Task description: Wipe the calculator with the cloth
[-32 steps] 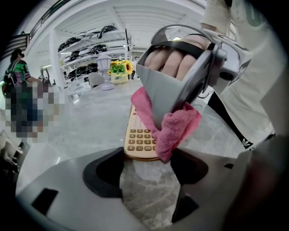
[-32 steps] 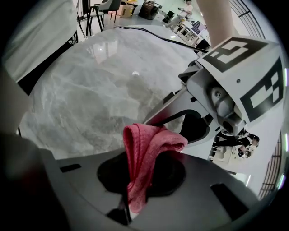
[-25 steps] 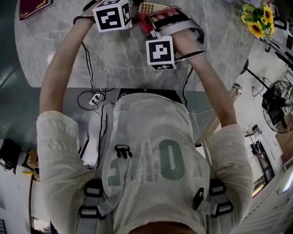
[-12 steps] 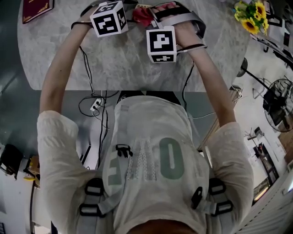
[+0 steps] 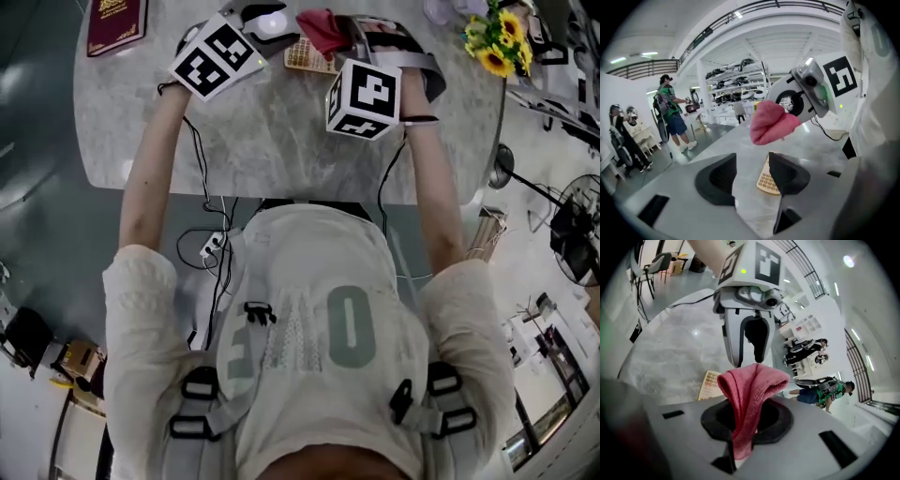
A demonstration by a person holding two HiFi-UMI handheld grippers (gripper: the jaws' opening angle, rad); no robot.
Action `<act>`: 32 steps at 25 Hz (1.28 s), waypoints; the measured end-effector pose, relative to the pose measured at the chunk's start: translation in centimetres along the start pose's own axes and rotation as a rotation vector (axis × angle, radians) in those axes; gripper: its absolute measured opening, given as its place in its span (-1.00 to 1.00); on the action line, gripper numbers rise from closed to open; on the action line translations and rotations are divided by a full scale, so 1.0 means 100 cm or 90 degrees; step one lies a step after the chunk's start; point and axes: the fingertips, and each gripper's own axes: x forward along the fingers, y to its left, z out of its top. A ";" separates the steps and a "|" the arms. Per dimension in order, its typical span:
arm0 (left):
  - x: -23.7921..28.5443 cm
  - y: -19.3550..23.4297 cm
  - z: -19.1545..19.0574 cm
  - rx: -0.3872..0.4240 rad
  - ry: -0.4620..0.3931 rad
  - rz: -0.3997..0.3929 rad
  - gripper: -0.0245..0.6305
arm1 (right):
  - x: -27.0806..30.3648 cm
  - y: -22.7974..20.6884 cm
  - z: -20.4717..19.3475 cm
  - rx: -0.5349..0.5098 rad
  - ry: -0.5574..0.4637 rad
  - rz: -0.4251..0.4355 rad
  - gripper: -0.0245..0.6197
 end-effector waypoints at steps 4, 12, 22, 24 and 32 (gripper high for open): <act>-0.041 -0.007 0.050 -0.041 -0.095 0.107 -0.44 | -0.048 -0.025 0.003 0.098 -0.035 -0.083 -0.76; -0.117 -0.046 0.103 -0.124 -0.227 0.321 -0.86 | -0.129 -0.030 -0.004 0.334 -0.127 -0.232 -0.75; -0.164 -0.083 0.075 -0.243 -0.278 0.482 -0.86 | -0.175 0.007 -0.020 0.531 -0.208 -0.311 -0.75; -0.166 -0.088 0.070 -0.244 -0.274 0.491 -0.86 | -0.174 0.016 -0.019 0.566 -0.223 -0.296 -0.75; -0.166 -0.095 0.069 -0.241 -0.268 0.508 -0.86 | -0.173 0.042 -0.010 0.631 -0.259 -0.232 -0.75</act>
